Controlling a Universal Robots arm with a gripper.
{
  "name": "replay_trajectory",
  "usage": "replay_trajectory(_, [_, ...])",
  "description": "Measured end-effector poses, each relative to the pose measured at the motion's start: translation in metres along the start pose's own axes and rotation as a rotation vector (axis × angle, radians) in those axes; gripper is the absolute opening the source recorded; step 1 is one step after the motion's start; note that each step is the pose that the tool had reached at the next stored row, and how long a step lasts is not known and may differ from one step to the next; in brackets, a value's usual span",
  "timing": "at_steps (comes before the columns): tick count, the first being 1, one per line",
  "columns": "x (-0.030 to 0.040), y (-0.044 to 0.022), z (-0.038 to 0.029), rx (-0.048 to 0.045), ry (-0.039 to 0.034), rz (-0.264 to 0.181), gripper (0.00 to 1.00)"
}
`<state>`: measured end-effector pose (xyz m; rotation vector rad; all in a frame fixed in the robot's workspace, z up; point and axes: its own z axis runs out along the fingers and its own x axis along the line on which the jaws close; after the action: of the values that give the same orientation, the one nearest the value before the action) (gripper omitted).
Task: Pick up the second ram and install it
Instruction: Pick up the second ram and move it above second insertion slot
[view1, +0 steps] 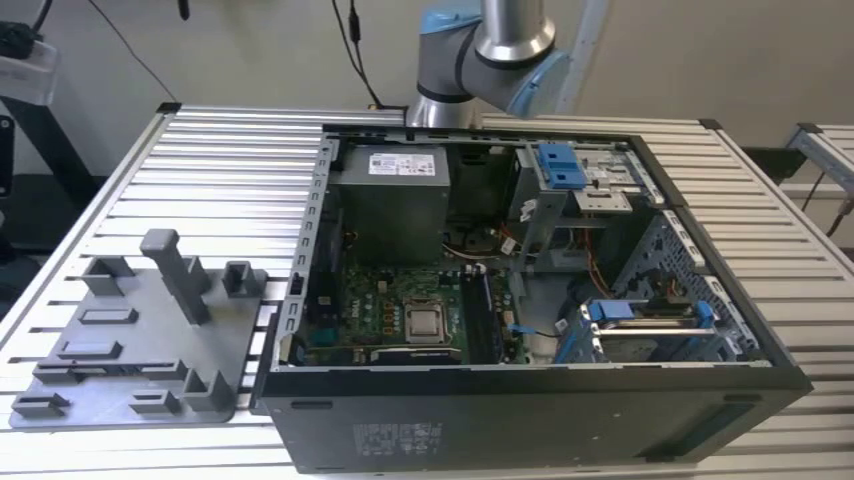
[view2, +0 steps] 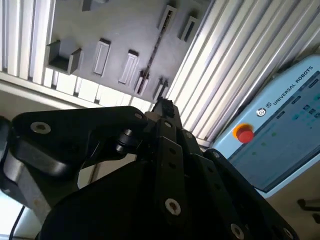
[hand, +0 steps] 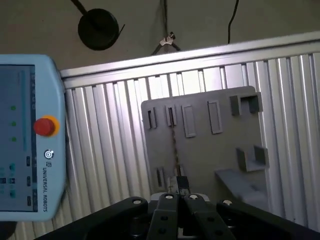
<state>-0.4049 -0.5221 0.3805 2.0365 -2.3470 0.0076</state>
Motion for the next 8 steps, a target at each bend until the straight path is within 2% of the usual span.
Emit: replay_trajectory(8, [0.0,0.0014,0.0039,0.0068,0.0015,-0.087,0.11])
